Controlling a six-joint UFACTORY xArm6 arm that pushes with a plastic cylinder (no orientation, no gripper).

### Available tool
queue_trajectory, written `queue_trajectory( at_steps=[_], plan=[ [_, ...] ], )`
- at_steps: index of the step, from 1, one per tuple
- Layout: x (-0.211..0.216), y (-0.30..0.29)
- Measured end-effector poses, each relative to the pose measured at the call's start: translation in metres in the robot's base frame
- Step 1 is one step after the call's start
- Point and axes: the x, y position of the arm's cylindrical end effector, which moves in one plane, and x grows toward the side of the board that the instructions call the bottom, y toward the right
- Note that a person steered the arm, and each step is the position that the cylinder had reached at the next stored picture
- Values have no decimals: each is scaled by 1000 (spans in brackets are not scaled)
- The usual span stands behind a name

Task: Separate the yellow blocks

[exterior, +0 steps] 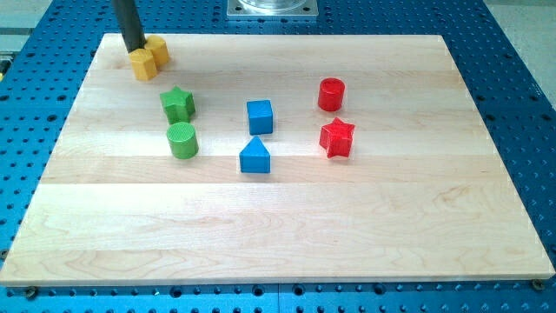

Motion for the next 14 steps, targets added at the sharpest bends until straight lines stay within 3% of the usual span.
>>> queue_trajectory(
  at_steps=[2,4,6,7,9,12,14],
  plan=[
    [-11,69],
    [-43,85],
    [29,89],
    [38,99],
    [1,105],
    [-7,186],
    [21,194]
  ],
)
